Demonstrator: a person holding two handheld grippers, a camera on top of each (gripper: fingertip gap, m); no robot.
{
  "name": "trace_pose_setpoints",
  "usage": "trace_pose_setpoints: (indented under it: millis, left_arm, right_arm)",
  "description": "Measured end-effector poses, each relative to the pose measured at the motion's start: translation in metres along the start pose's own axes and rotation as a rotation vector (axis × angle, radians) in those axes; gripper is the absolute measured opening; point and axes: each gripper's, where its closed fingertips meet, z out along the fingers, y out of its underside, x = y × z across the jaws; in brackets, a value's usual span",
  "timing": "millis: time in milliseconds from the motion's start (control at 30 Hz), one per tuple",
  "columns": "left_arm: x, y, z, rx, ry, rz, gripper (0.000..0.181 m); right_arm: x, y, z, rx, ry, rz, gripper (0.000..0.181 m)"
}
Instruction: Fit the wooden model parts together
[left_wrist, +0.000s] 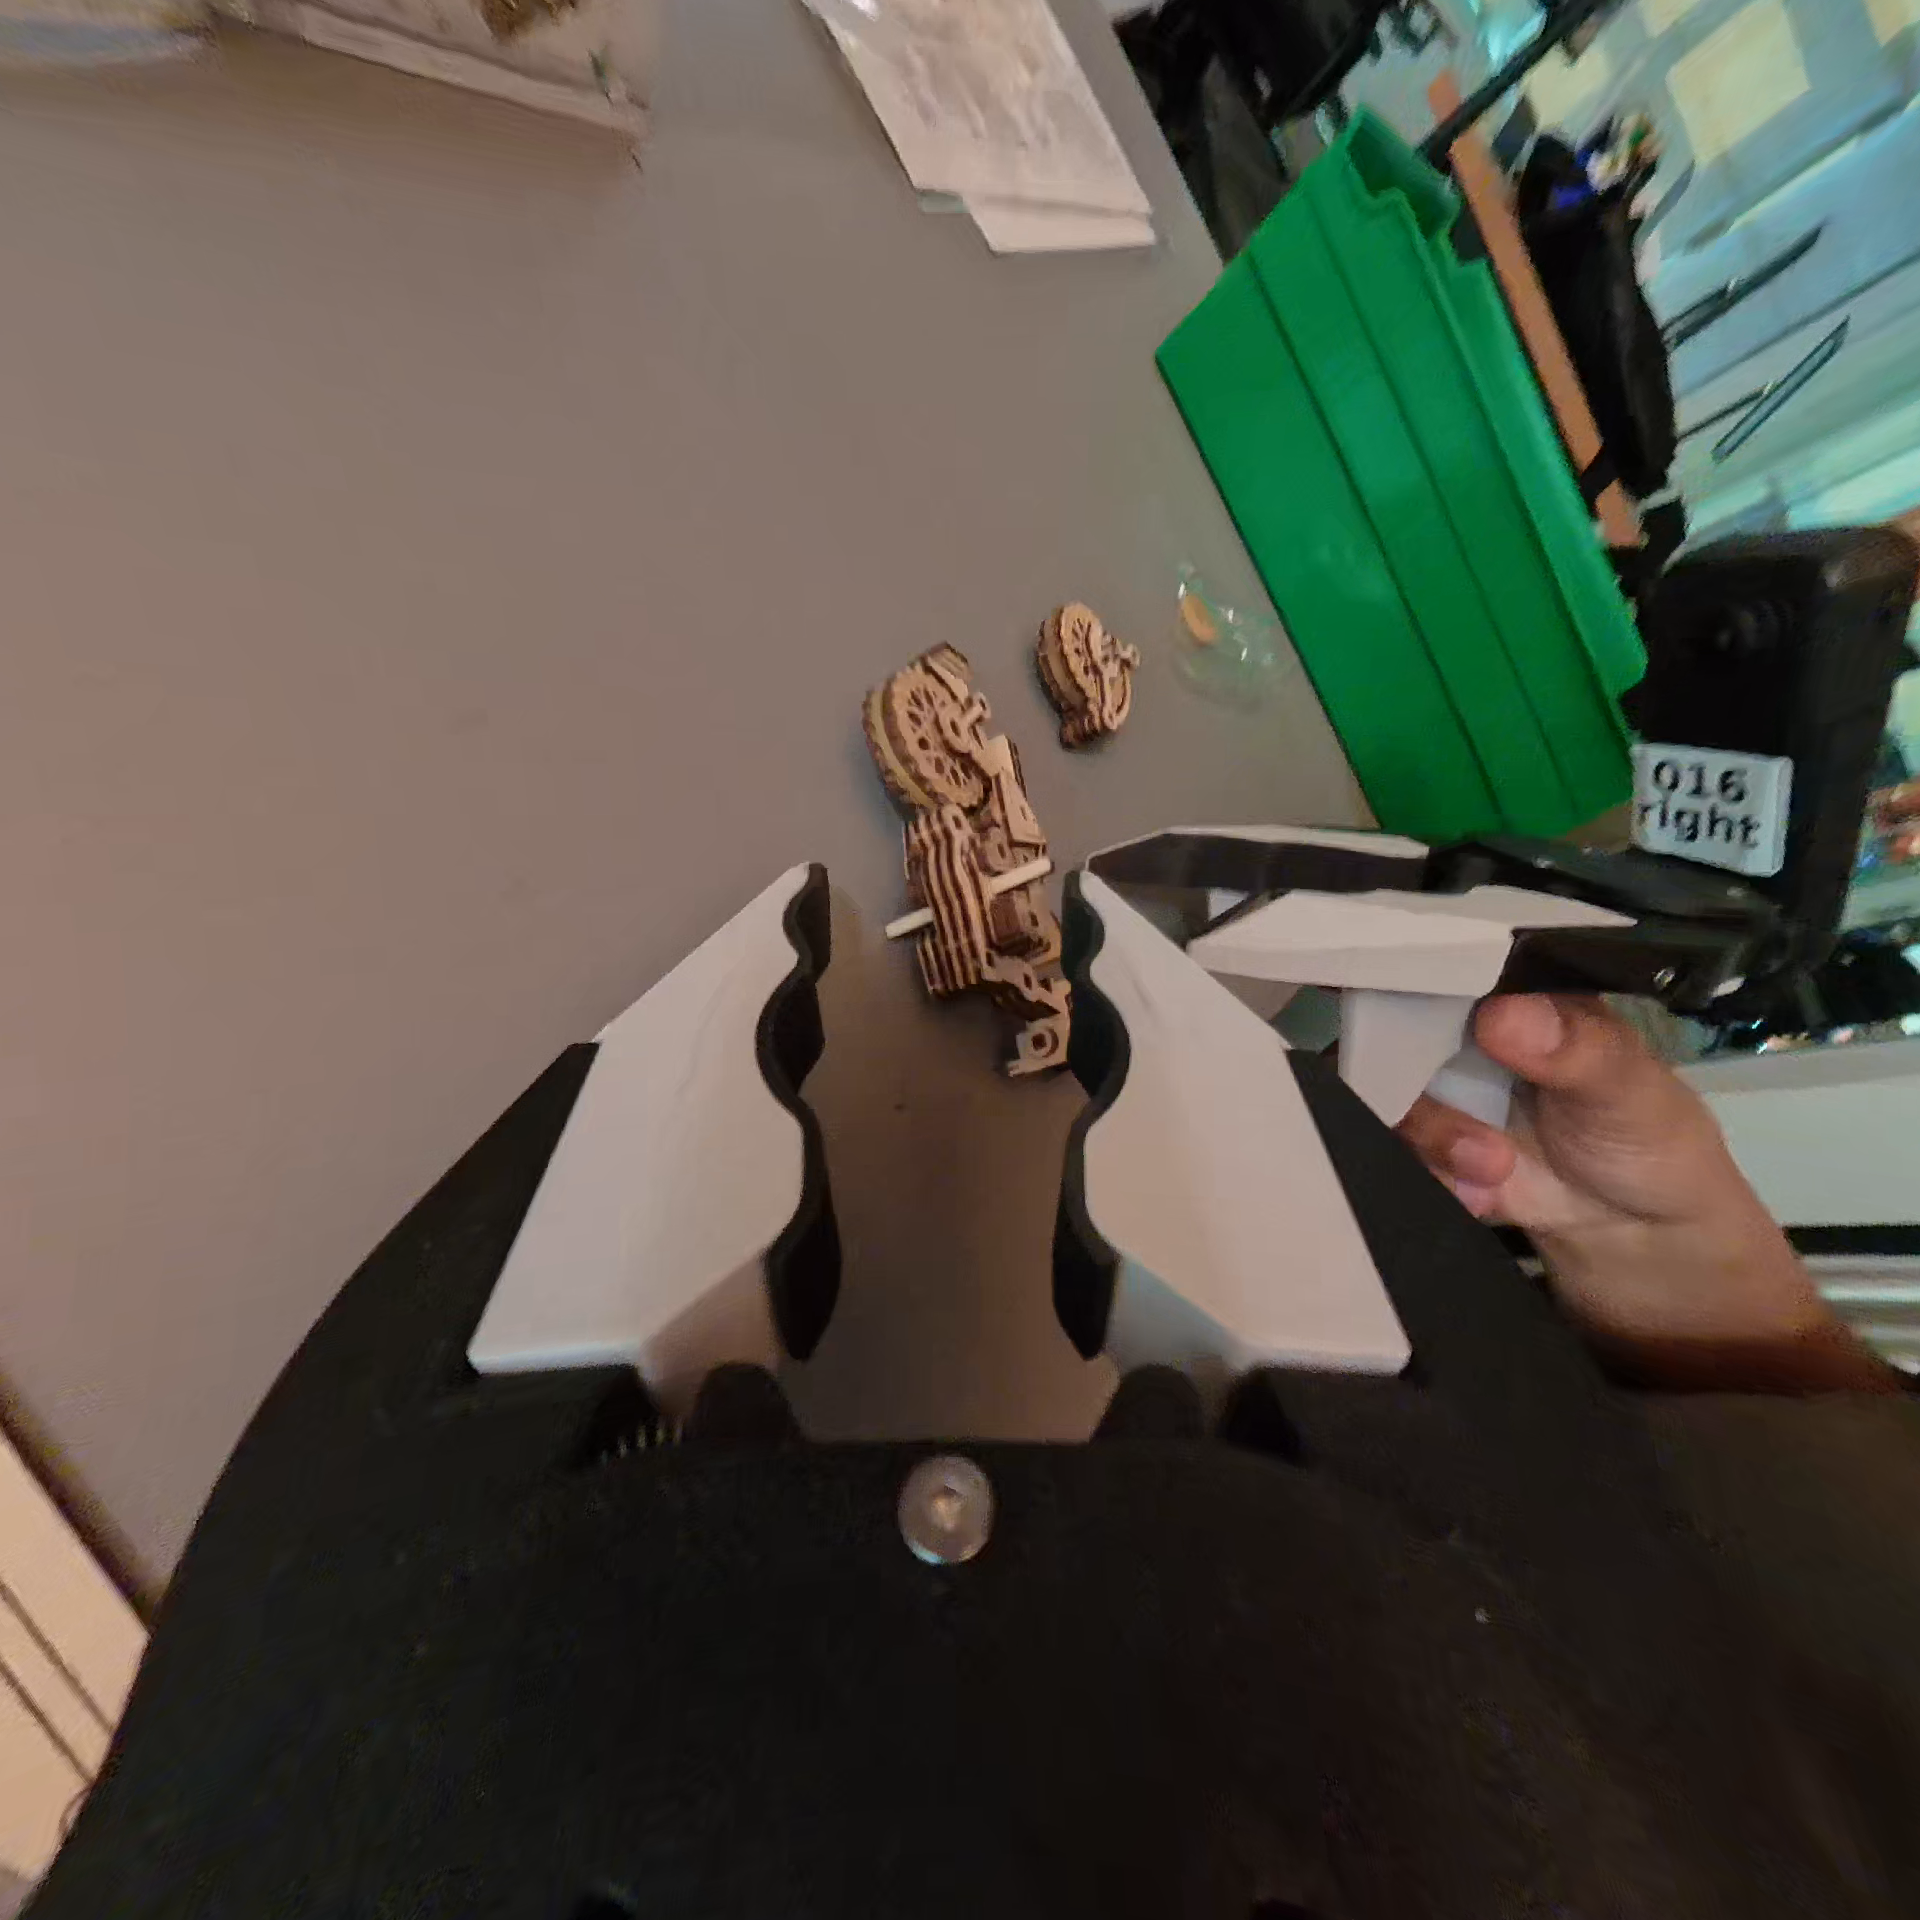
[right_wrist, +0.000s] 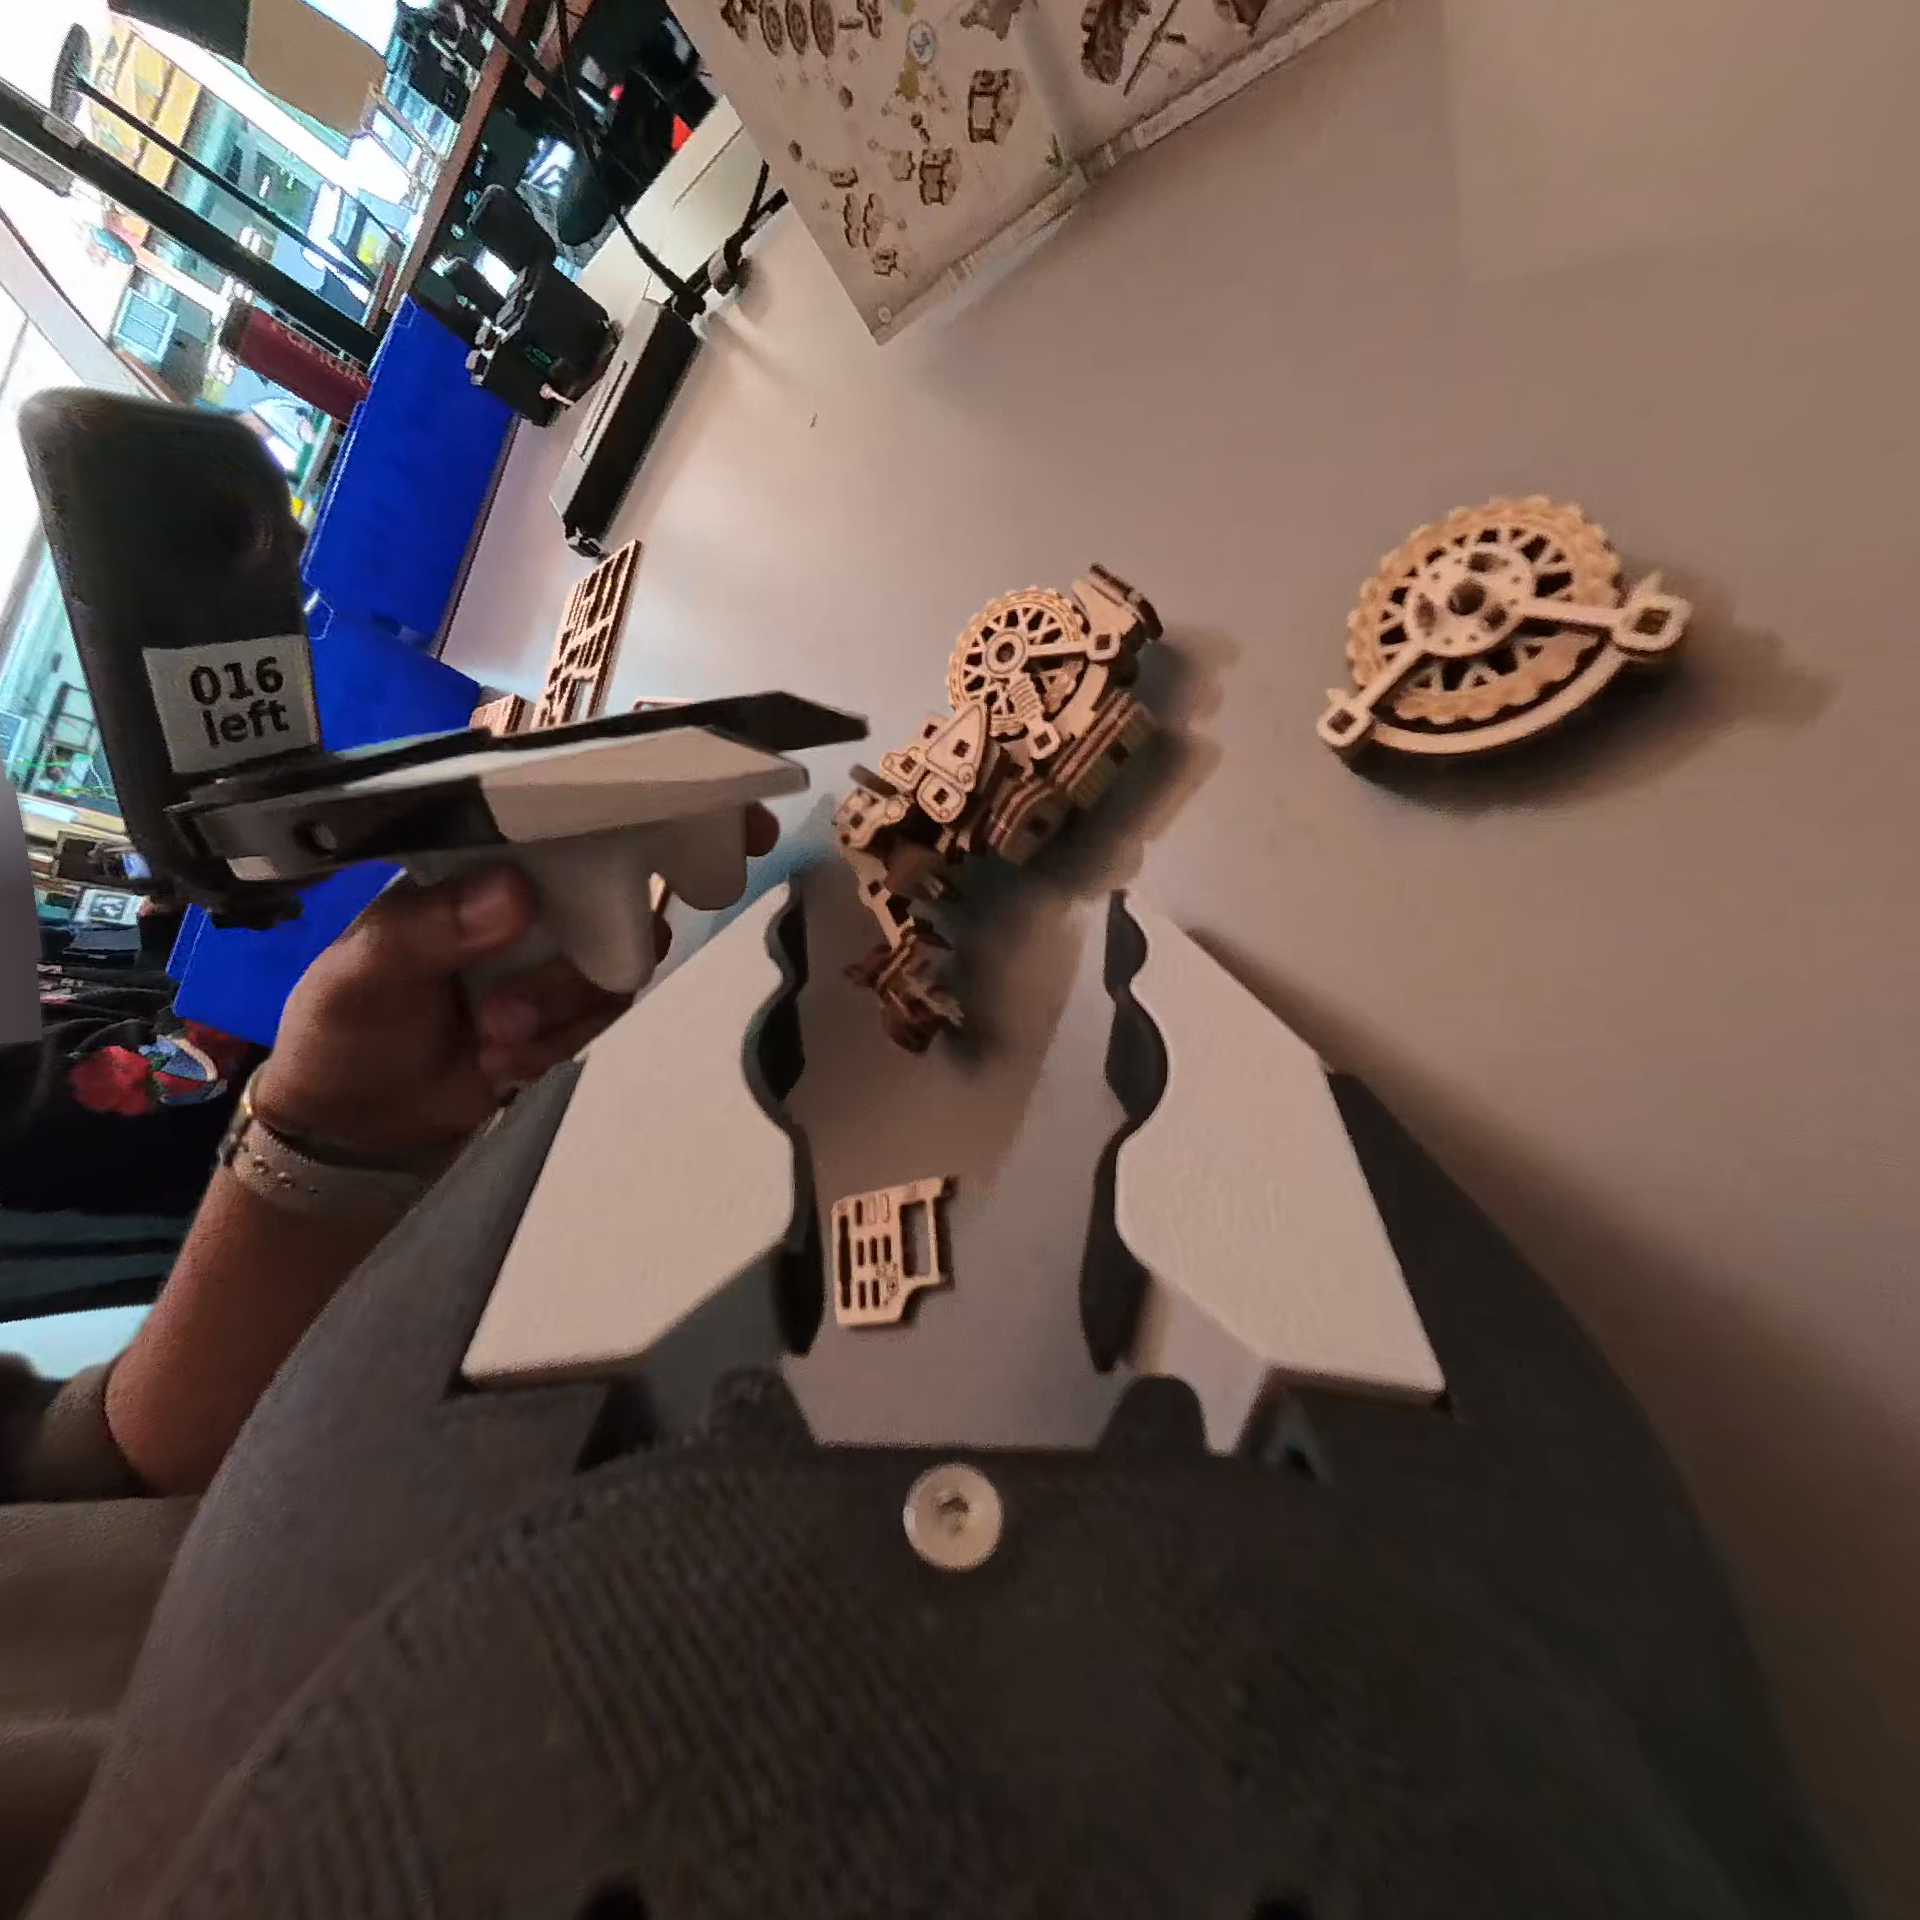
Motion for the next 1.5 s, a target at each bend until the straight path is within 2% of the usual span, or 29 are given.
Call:
trace_pose_setpoints:
  millis: [167, 267, 433, 567, 700, 833, 1067, 1200, 1333, 1500]
  left_arm:
    - [0.003, 0.022, 0.009, -0.094, -0.073, 0.130, 0.045]
    - [0.005, 0.025, 0.013, -0.104, -0.095, 0.177, 0.033]
    - [0.010, 0.025, 0.012, -0.100, -0.040, 0.105, 0.025]
    - [0.011, 0.012, 0.003, -0.013, 0.006, 0.017, 0.021]
    - [0.013, -0.004, -0.013, 0.118, 0.100, -0.071, 0.014]
    - [0.000, 0.008, -0.014, 0.078, 0.065, -0.094, 0.010]
    - [0.008, 0.008, -0.015, 0.077, 0.117, -0.118, 0.008]
    - [0.011, -0.002, -0.023, 0.147, 0.179, -0.207, 0.005]
    - [0.009, -0.008, -0.028, 0.188, 0.167, -0.193, 0.005]
    - [0.019, -0.029, -0.046, 0.326, 0.249, -0.209, 0.005]
  right_arm:
    - [0.016, -0.008, -0.009, 0.012, 0.026, -0.015, 0.052]
    - [0.025, -0.012, -0.011, 0.000, 0.059, -0.060, 0.052]
    - [0.026, -0.018, -0.011, -0.019, 0.077, -0.127, 0.052]
    - [0.019, -0.018, -0.007, -0.031, 0.034, -0.121, 0.052]
    - [0.000, -0.014, 0.000, -0.026, -0.071, -0.089, 0.051]
    - [-0.004, -0.010, 0.008, -0.025, -0.069, -0.063, 0.050]
    - [0.002, -0.003, -0.002, -0.025, -0.026, -0.064, 0.049]
    - [0.001, -0.009, -0.010, 0.017, -0.055, -0.013, 0.049]
    - [-0.004, -0.008, -0.010, 0.022, -0.083, 0.005, 0.049]
    - [-0.031, -0.005, -0.008, 0.042, -0.200, 0.021, 0.048]
